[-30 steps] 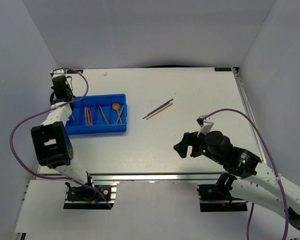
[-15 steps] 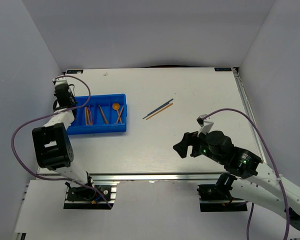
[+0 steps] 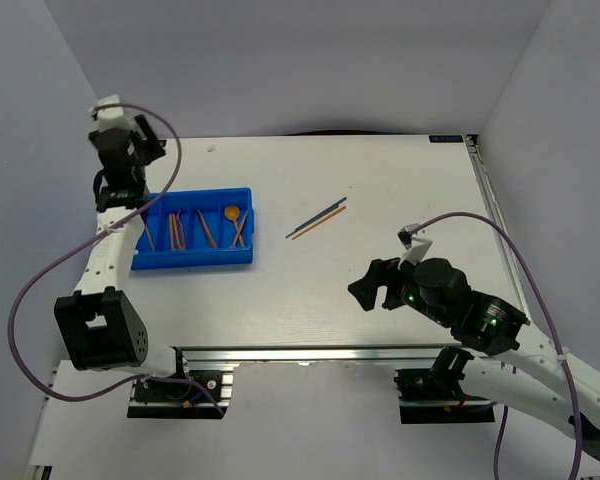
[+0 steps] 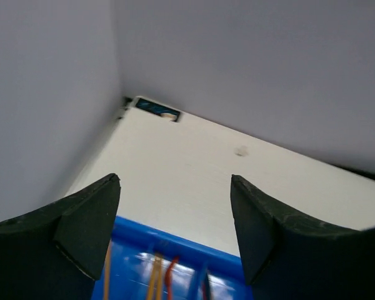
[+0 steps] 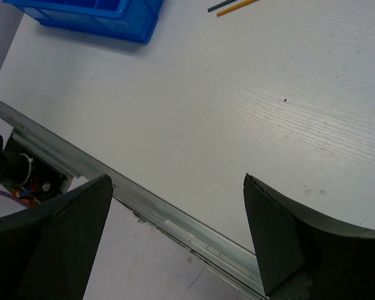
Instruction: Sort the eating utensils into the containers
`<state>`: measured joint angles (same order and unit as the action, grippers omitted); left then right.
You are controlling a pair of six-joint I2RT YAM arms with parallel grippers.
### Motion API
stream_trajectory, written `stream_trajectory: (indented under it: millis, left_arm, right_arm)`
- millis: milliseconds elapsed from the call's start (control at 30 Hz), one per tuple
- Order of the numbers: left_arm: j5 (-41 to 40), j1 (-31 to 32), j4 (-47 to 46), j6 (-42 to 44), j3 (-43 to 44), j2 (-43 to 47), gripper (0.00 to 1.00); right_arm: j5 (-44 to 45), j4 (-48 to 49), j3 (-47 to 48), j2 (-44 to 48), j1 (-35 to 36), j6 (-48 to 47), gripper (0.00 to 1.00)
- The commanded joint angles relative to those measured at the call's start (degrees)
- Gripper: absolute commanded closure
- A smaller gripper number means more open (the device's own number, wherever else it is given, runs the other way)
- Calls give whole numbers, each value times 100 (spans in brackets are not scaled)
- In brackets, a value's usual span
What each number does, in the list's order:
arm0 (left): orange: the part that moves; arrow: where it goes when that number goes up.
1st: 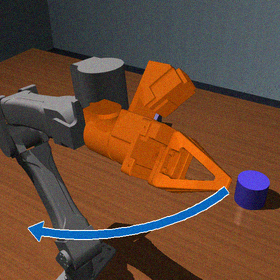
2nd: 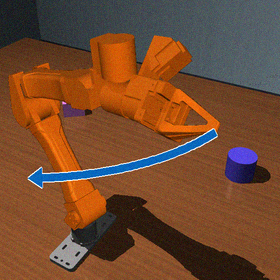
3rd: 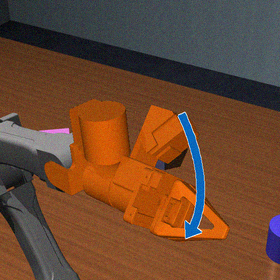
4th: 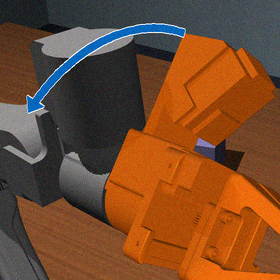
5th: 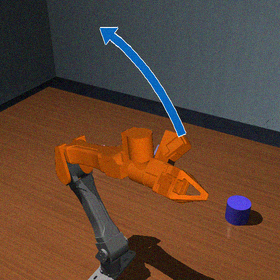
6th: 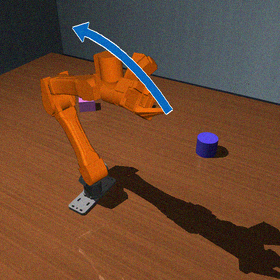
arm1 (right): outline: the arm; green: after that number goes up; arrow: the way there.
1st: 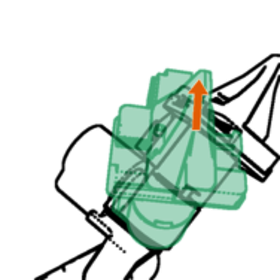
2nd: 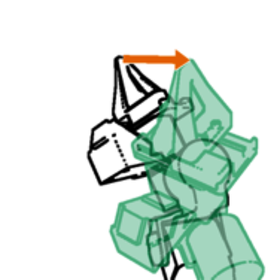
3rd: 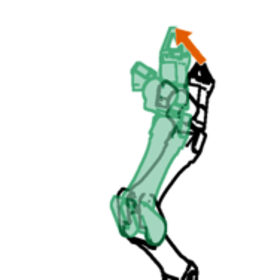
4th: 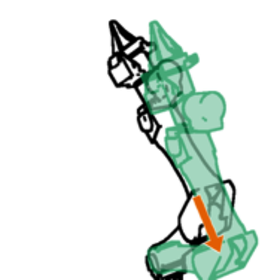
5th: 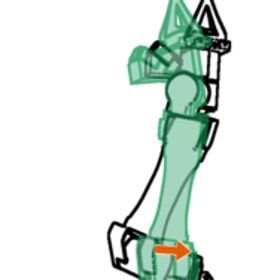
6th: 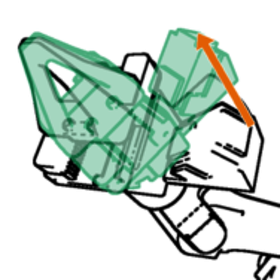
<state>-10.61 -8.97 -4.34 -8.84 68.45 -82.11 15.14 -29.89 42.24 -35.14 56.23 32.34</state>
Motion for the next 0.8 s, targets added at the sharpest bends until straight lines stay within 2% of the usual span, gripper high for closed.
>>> stream_trajectory:
  millis: [0,67,100,133,333,433,633,767]
  left_arm:
    - [789,1139,1097,336,851,-164,19]
    - [482,2034,1530,602,1274,-682,19]
    - [394,2283,1794,681,1633,-867,19]
    - [480,2686,1927,743,1828,-1260,19]
    - [560,4058,2955,1270,3628,-3061,24]
    - [639,4481,3351,1367,4524,-3714,27]
    - [903,4852,3518,1297,5572,-4972,28]
    - [938,4975,3546,1253,5672,-5386,30]
  right_arm:
    - [376,-8,285,-55,-24,-87,11]
    - [508,-104,329,-142,-24,-61,11]
    - [569,-140,346,-195,-24,-43,11]
    - [622,-183,355,-213,-24,9,11]
    - [877,-623,390,-310,-24,316,11]
    - [982,-764,373,-310,-24,396,11]
    - [1158,-1071,417,-345,-42,624,11]
    - [1316,-1291,478,-380,-42,748,11]
